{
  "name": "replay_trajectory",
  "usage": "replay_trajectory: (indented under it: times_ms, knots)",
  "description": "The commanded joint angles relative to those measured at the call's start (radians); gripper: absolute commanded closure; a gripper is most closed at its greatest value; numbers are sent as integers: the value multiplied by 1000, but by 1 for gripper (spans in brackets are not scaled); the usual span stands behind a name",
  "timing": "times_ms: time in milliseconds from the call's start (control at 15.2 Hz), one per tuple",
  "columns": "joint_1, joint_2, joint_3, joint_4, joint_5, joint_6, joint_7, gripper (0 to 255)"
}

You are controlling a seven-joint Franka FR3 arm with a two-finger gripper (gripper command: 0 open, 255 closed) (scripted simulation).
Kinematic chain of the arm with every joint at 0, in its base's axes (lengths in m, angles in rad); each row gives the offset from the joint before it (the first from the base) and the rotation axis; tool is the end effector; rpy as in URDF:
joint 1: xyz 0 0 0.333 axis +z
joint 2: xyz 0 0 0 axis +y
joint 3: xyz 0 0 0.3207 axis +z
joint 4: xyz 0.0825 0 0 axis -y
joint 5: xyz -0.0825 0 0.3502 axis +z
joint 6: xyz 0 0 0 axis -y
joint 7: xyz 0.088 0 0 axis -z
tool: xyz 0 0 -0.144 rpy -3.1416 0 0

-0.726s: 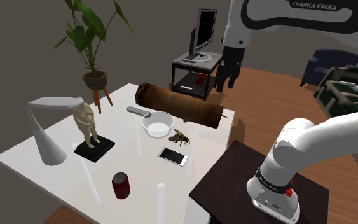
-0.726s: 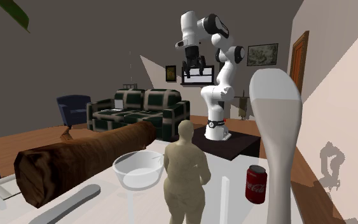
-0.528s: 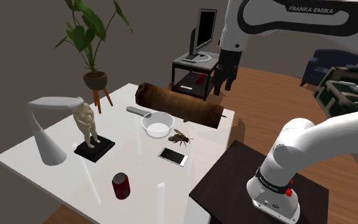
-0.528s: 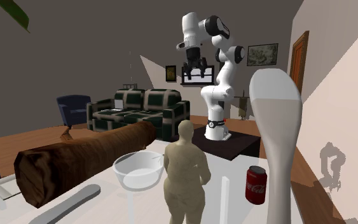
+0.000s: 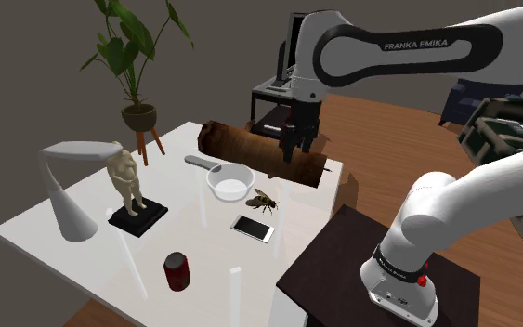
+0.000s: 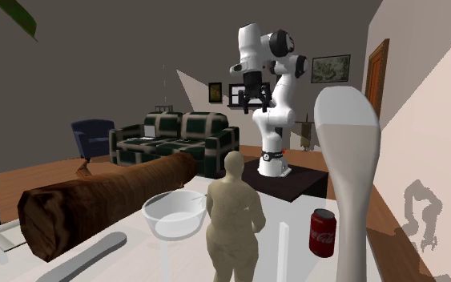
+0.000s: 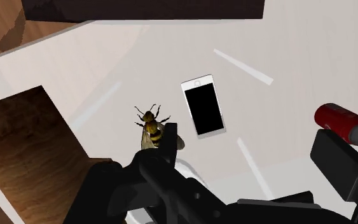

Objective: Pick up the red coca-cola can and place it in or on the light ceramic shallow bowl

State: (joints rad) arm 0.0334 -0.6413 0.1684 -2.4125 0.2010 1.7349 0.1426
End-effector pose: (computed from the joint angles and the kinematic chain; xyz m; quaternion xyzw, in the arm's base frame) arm 0.3066 0.0953 0.5003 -0.9986 0.0065 0.0278 0.0448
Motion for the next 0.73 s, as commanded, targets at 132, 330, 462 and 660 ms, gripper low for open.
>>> replay_trajectory:
  times_ms: [132, 330, 462, 660]
  knots:
    - [28, 86, 84, -6, 33, 112, 69, 0]
    - [41, 164, 140, 1, 42, 197, 114, 0]
    - [48, 222, 178, 12, 41, 252, 147, 0]
    - [55, 317, 232, 38, 27, 332, 201, 0]
